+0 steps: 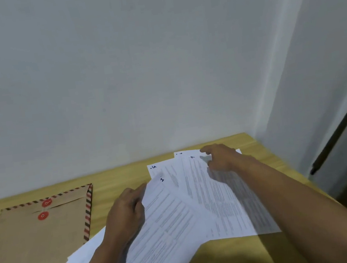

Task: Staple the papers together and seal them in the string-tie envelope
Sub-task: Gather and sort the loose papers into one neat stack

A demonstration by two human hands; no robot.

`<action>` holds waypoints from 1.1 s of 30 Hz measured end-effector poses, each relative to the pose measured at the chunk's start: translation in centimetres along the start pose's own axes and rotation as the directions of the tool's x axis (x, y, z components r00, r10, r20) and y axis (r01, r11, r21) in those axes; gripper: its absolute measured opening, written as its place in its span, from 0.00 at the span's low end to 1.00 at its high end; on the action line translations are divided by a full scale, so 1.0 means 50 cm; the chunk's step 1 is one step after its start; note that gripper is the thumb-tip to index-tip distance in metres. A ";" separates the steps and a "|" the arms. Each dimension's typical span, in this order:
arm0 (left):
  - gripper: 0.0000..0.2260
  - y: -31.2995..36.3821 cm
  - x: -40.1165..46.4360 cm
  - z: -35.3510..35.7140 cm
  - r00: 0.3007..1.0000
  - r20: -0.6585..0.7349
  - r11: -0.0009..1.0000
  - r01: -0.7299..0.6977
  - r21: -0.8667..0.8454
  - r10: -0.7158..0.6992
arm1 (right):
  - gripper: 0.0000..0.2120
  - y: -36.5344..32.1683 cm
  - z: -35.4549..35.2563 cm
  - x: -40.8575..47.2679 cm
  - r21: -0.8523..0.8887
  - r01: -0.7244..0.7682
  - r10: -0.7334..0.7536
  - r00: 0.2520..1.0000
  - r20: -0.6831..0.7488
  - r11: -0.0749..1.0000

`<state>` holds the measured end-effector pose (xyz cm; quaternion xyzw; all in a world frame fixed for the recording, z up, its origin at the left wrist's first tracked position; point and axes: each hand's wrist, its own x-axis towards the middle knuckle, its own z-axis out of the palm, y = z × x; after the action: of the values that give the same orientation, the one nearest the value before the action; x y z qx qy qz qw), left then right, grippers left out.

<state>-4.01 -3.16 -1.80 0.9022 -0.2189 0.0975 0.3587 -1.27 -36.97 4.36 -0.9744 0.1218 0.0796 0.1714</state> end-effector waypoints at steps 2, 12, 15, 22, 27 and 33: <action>0.27 -0.014 0.002 0.016 1.000 -0.016 1.000 0.021 0.010 -0.021 | 0.34 0.002 -0.012 0.019 -0.068 -0.007 0.011 0.998 0.061 0.998; 0.31 -0.014 0.007 0.036 0.998 -0.052 1.000 0.029 -0.005 -0.030 | 0.43 -0.013 0.003 0.062 -0.181 -0.009 0.035 0.990 0.137 0.983; 0.30 -0.017 0.006 0.037 0.998 -0.054 1.000 0.015 -0.004 -0.016 | 0.48 -0.013 0.003 0.076 -0.151 -0.033 0.056 0.986 0.156 0.988; 0.28 -0.032 0.008 0.046 0.997 -0.066 0.998 0.047 -0.047 -0.050 | 0.43 -0.010 0.011 0.097 -0.176 -0.042 0.064 0.991 0.122 0.984; 0.28 -0.035 0.007 0.049 0.996 -0.077 0.996 0.049 -0.075 -0.055 | 0.23 0.000 0.032 0.106 -0.160 -0.016 0.010 0.999 -0.040 0.987; 0.29 -0.034 0.007 0.049 0.995 -0.090 0.994 0.033 -0.103 -0.042 | 0.06 0.002 0.052 0.100 -0.136 -0.006 -0.033 0.959 -0.281 0.991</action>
<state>-2.85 -3.86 -4.50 0.8814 -0.1898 0.1210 0.4153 3.21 -37.16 0.91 -0.9860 0.1325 -0.0534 0.0865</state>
